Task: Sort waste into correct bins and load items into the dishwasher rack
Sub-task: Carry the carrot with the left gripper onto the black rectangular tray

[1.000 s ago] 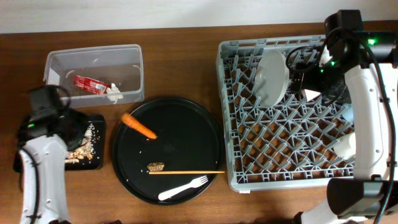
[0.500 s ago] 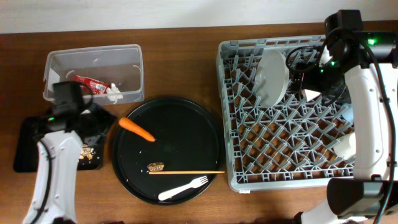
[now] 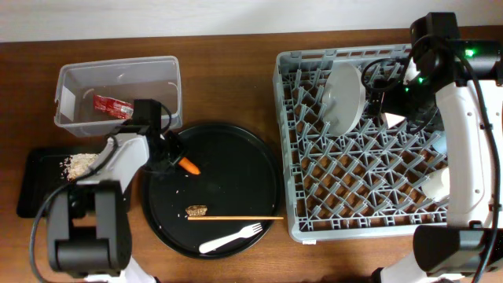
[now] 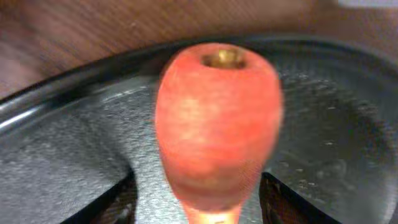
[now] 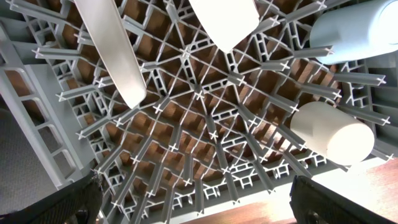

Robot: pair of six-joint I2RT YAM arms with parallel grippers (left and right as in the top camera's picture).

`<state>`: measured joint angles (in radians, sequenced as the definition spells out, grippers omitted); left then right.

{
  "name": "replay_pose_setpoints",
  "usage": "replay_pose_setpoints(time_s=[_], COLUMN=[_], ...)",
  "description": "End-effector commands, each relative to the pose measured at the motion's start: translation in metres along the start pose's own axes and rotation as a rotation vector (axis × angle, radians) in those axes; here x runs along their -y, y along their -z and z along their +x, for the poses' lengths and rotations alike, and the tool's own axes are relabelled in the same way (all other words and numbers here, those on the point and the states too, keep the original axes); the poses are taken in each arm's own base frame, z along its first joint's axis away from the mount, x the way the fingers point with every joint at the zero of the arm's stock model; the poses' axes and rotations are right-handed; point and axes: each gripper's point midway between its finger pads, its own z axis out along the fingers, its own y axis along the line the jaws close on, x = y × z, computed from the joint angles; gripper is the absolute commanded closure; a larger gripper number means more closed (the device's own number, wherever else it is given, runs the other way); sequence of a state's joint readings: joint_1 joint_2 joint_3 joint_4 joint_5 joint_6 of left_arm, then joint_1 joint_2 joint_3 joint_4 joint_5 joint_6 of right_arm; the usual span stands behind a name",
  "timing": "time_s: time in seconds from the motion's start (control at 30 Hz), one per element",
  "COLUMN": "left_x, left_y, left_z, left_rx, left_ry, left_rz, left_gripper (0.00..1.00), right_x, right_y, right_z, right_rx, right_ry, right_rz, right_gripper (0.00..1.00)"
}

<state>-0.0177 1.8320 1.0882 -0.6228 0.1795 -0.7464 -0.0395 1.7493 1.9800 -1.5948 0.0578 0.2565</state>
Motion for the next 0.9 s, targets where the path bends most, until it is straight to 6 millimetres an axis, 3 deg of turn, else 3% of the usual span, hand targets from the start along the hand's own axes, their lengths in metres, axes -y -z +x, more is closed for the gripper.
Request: replay_pose_setpoints(time_s=[0.0,0.03,0.07,0.13,0.17,0.27,0.33,0.53,0.7,0.87], left_x=[-0.011,-0.011,-0.011,-0.009,-0.008,-0.003,0.000,0.001,-0.054,-0.118], left_y=[-0.018,-0.020,-0.020,-0.019,-0.018,-0.009,0.008,0.087,0.133,0.143], left_z=[0.003,0.003,0.002,0.000,-0.001,-0.004,-0.008,-0.035,-0.073,-0.098], left_rx=[-0.023,-0.022,-0.021,-0.016,-0.013,-0.015,-0.019,0.066,0.237,0.282], left_ry=[-0.007,-0.007,-0.008,-0.009,-0.009,-0.008,-0.007,-0.032,0.099,0.263], left_rz=[-0.046,-0.045,-0.044,-0.039,-0.037,-0.039,-0.045,-0.012,-0.095,-0.186], left_gripper=[0.38,0.39,0.47,0.82,0.93,0.95,1.00,0.99,0.97,0.96], right_x=[0.000,0.000,0.000,0.000,0.000,0.001,0.001,0.001,0.001,0.001], right_y=[0.011,0.011,0.011,0.011,0.011,0.011,0.011,0.011,0.011,0.011], right_z=[0.001,0.001,0.001,0.001,0.001,0.002,0.002,0.002,0.002,0.002], right_rx=[0.028,0.029,0.028,0.028,0.028,0.025,0.024,0.025,0.025,0.024], right_ry=[0.003,0.003,0.003,0.003,0.003,0.003,0.004,0.004,0.004,0.004], right_rz=[-0.013,-0.013,-0.013,-0.013,-0.012,-0.012,-0.012,-0.011,-0.011,-0.012], right_gripper=[0.01,0.01,0.01,0.01,0.01,0.01,0.01,0.01,0.01,0.01])
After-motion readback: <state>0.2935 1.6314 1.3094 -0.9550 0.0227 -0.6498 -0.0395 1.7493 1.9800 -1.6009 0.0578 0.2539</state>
